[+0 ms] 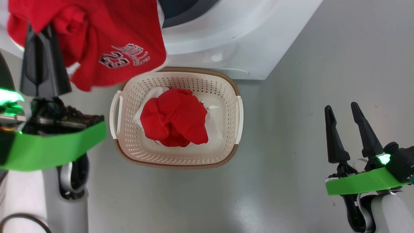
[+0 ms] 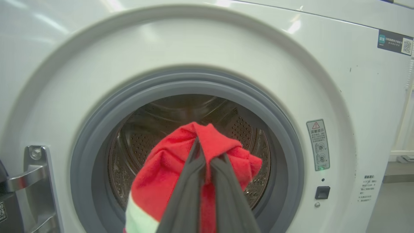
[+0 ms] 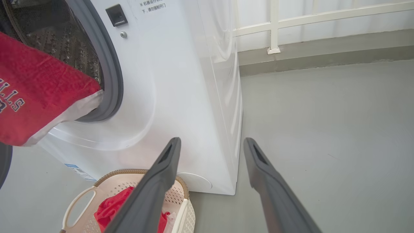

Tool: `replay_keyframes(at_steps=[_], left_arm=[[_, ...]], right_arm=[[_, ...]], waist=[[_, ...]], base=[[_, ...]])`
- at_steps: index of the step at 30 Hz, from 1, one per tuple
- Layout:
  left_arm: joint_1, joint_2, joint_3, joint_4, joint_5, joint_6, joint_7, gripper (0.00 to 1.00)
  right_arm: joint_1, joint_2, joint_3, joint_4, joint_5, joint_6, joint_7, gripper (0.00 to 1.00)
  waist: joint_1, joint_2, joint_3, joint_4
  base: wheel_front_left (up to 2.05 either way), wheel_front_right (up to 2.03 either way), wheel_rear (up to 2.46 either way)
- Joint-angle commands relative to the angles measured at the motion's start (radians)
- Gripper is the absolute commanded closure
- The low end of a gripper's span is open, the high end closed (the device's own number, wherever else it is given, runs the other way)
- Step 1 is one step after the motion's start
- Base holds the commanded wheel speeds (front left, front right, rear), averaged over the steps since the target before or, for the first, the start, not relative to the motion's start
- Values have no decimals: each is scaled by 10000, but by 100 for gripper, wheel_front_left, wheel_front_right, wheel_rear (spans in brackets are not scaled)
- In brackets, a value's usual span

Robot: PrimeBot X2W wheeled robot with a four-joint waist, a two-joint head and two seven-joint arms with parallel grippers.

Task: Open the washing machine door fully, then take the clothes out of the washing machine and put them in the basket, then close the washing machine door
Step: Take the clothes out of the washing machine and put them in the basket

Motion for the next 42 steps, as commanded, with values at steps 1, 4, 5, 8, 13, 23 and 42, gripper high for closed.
replay_keyframes(at_steps=[1, 4, 5, 8, 13, 23, 42], left_arm=[[331, 283, 145, -300, -72, 64, -35, 100], [501, 282, -128, -128, -83, 102, -35, 100], [547, 282, -209, -28, -75, 110, -35, 100], [623, 282, -403, 380, -62, 108, -36, 100], [725, 282, -646, 1399, -41, 89, -36, 100], [495, 281, -1036, 3986, 169, -105, -36, 100], [-1311, 447, -2083, 7959, 669, -292, -36, 100]], right_arm=[[132, 18, 200, -240, -89, 65, -63, 0], [59, 18, 248, -231, -73, 65, -63, 0], [32, 18, 270, -232, -66, 65, -63, 0], [-65, 18, 307, -255, -38, 65, -63, 0], [-224, 18, 334, -281, 24, 65, -63, 0], [-553, 18, 350, -324, 172, 65, -63, 0], [-1084, 18, 418, -569, 246, 65, -63, 0]], waist=[[0, 0, 36, 11], [0, 0, 125, -8], [0, 0, 158, -20], [0, 0, 291, -55], [0, 0, 599, -143], [0, 0, 1236, -323], [0, 0, 2551, -656]], base=[[0, 0, 0], [0, 0, 0], [0, 0, 0], [0, 0, 0], [0, 0, 0], [0, 0, 0], [0, 0, 0]])
